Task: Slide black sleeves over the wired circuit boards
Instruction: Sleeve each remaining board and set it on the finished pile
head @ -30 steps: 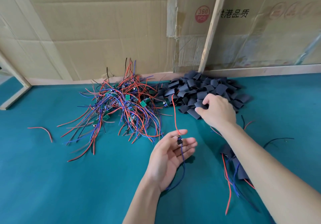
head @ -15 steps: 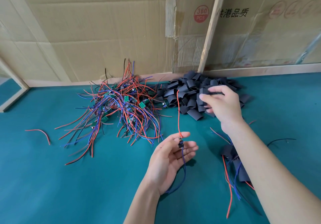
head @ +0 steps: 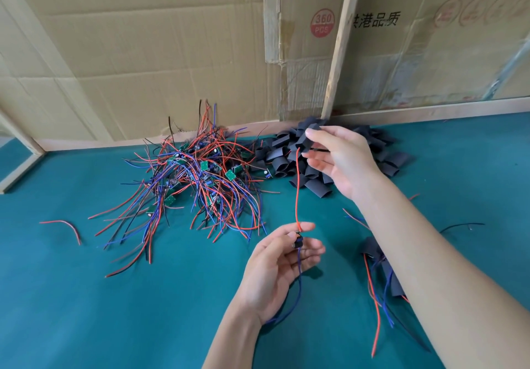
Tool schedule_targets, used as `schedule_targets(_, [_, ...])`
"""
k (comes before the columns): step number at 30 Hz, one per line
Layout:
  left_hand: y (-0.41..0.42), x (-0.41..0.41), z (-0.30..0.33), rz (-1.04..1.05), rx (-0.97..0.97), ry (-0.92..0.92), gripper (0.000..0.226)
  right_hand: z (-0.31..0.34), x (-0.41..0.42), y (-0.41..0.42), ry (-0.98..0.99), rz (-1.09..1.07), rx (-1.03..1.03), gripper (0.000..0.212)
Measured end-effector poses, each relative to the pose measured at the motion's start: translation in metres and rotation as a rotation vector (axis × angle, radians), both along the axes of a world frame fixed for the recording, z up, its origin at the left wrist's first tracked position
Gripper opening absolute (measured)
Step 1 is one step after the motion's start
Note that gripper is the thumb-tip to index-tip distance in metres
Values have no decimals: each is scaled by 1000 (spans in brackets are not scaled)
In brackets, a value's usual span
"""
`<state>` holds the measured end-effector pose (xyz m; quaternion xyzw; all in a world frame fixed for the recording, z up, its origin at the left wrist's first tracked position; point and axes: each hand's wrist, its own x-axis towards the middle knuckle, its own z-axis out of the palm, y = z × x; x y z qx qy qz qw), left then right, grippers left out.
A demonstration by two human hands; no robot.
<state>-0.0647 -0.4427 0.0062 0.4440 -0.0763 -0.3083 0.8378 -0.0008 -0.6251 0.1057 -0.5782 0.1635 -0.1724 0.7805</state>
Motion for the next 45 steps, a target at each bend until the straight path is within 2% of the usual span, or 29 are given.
schedule_targets(4, [0, 1, 0, -6, -5, -3, 31, -5, -9, 2, 2, 135, -24, 20])
schedule_targets(7, [-1, 1, -2, 25, -17, 5, 28, -17, -20, 3, 34, 233, -62, 30])
schedule_targets(12, [-4, 6, -4, 37, -49, 68, 36, -39, -52, 6, 138, 369, -379, 33])
schedule_targets(15, [-5, 6, -5, 21, -54, 73, 44, -49, -63, 10, 122, 277, -470, 28])
schedule_targets(20, [-9, 3, -11, 63, -7, -17, 26, -63, -74, 17, 39, 176, -440, 26])
schedule_targets(24, [-8, 3, -15, 112, -10, -76, 35, -67, -81, 16, 29, 192, -372, 25])
schedule_targets(28, [-9, 2, -22, 165, 115, -172, 32, -71, -83, 14, 58, 184, -311, 29])
schedule_targets(33, [-14, -5, -21, 258, 200, -308, 18, -71, -82, 15, 43, 175, -169, 14])
schedule_targets(36, [-13, -3, -22, 307, 204, -255, 14, -69, -83, 14, 54, 182, -54, 12])
schedule_targets(38, [-10, 1, -21, 328, 141, -156, 12, -69, -84, 14, 48, 203, -20, 18])
schedule_targets(41, [-9, 4, -19, 333, 43, -62, 11, -70, -85, 14, 35, 277, -18, 15])
schedule_targets(45, [-9, 3, -19, 343, 18, -50, 10, -72, -85, 18, 29, 336, -61, 33])
